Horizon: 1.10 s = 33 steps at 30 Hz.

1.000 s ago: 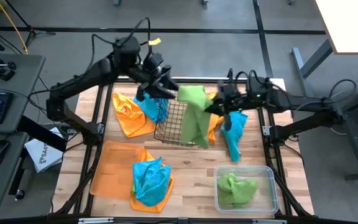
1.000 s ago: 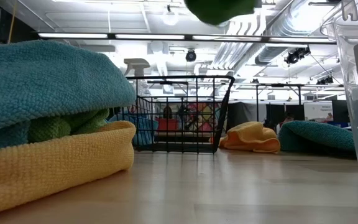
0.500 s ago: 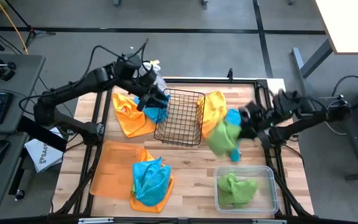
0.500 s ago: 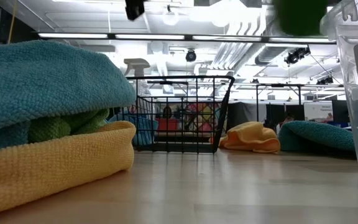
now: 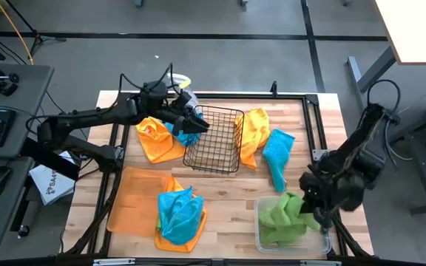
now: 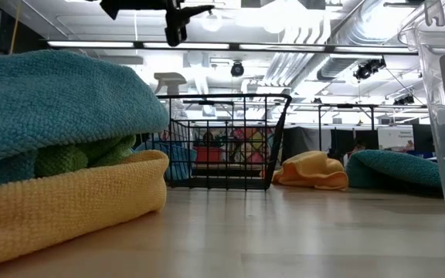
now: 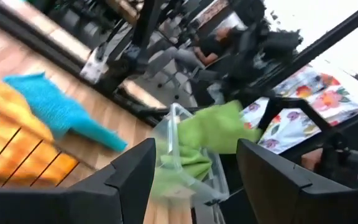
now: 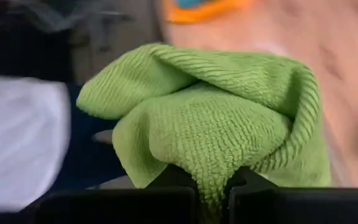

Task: Sort microfiber towel by color & place in baskets
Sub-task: Put the top green microfiber towel into the transparent bin

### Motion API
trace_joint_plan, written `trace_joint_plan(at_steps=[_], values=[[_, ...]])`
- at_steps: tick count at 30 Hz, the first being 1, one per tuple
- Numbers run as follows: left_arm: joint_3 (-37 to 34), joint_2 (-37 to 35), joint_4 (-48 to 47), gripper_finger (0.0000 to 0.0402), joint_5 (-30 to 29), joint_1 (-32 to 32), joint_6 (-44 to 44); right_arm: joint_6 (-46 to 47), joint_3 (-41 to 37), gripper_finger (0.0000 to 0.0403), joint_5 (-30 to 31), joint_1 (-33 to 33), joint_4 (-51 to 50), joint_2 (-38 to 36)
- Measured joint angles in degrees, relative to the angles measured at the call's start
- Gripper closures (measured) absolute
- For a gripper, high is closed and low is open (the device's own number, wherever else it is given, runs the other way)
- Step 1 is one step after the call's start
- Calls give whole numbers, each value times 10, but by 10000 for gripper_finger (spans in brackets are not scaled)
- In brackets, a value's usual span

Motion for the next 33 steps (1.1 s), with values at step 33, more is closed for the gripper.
trace_joint_plan(at_steps=[33], values=[[0, -94, 133, 188, 79, -50, -2, 550, 0, 403, -169, -60, 24, 348]])
